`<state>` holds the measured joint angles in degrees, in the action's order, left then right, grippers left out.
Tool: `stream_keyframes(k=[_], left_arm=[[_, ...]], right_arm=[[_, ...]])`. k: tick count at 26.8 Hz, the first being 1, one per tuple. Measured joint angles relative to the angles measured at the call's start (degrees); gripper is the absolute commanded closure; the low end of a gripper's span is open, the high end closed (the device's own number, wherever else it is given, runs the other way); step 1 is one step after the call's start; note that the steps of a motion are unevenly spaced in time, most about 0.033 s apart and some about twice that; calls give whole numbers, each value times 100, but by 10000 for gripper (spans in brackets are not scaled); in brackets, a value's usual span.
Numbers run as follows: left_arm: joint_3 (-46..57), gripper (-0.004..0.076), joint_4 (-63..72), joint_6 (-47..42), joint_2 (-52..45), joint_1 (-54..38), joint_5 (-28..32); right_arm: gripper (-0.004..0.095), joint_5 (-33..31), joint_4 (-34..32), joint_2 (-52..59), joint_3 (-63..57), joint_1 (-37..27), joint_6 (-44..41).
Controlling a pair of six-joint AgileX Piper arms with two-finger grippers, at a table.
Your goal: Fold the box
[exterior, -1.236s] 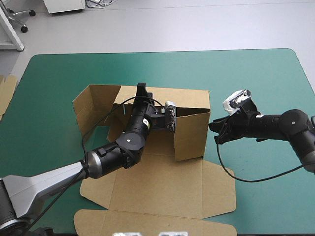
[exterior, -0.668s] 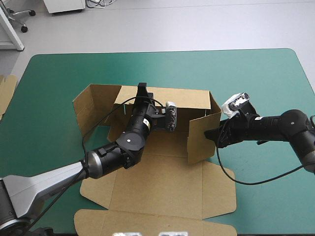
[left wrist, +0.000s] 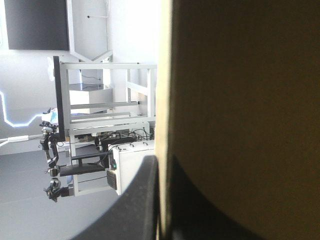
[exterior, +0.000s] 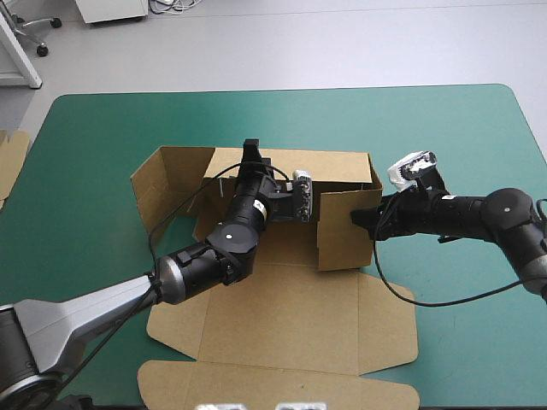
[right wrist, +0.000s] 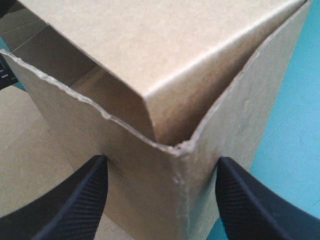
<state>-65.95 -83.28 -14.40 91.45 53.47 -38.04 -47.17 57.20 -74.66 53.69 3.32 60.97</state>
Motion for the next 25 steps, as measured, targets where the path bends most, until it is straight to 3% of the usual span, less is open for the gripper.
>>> stream_keyframes(k=[16, 25], left_arm=[[-760, 731, 403, 379, 605, 122, -579], [-769, 731, 421, 380, 611, 122, -584]], right_arm=[[347, 1432, 293, -255, 0, 488, -121], [405, 1628, 155, -260, 0, 515, -290]])
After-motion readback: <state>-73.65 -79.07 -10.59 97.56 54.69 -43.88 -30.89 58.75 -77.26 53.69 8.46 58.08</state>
